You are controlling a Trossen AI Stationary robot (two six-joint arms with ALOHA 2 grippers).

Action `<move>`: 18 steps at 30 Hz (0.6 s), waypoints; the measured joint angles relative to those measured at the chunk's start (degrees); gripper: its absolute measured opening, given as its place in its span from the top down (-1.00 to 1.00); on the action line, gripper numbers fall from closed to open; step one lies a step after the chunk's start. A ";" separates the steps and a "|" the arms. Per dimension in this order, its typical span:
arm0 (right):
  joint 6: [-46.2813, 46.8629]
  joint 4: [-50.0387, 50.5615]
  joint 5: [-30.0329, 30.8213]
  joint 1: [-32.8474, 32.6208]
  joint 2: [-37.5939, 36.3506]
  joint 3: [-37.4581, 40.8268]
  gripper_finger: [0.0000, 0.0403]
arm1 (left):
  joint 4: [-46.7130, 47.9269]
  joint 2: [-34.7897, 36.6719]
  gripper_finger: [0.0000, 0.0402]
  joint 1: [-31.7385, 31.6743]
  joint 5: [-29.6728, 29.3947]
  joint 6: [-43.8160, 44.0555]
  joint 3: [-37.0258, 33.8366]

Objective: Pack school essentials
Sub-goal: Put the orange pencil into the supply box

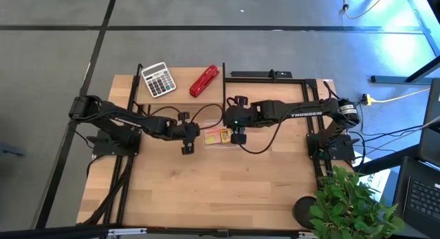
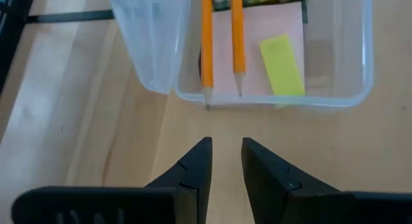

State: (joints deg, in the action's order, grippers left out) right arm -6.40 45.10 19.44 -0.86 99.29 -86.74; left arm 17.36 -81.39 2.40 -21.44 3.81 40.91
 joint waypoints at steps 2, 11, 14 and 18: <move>0.01 -0.22 -0.02 0.00 0.00 0.00 0.56 | -0.78 -0.57 0.61 -0.82 0.11 -1.02 -0.29; -0.01 -0.69 -0.02 0.00 0.00 0.00 0.56 | -4.63 -5.29 0.61 -3.42 -0.36 -1.46 -0.35; -0.01 -0.72 -0.02 -0.02 0.00 0.00 0.56 | -5.74 -6.02 0.61 -4.05 -0.58 -1.46 -0.35; 0.05 -0.78 -0.02 -0.02 0.00 0.00 0.56 | -7.99 -6.13 0.61 -4.66 -0.63 -2.78 -0.35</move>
State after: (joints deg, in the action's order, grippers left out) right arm -6.35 44.31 19.42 -0.89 99.29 -86.74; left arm 9.37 -87.53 -2.26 -22.06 1.03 40.56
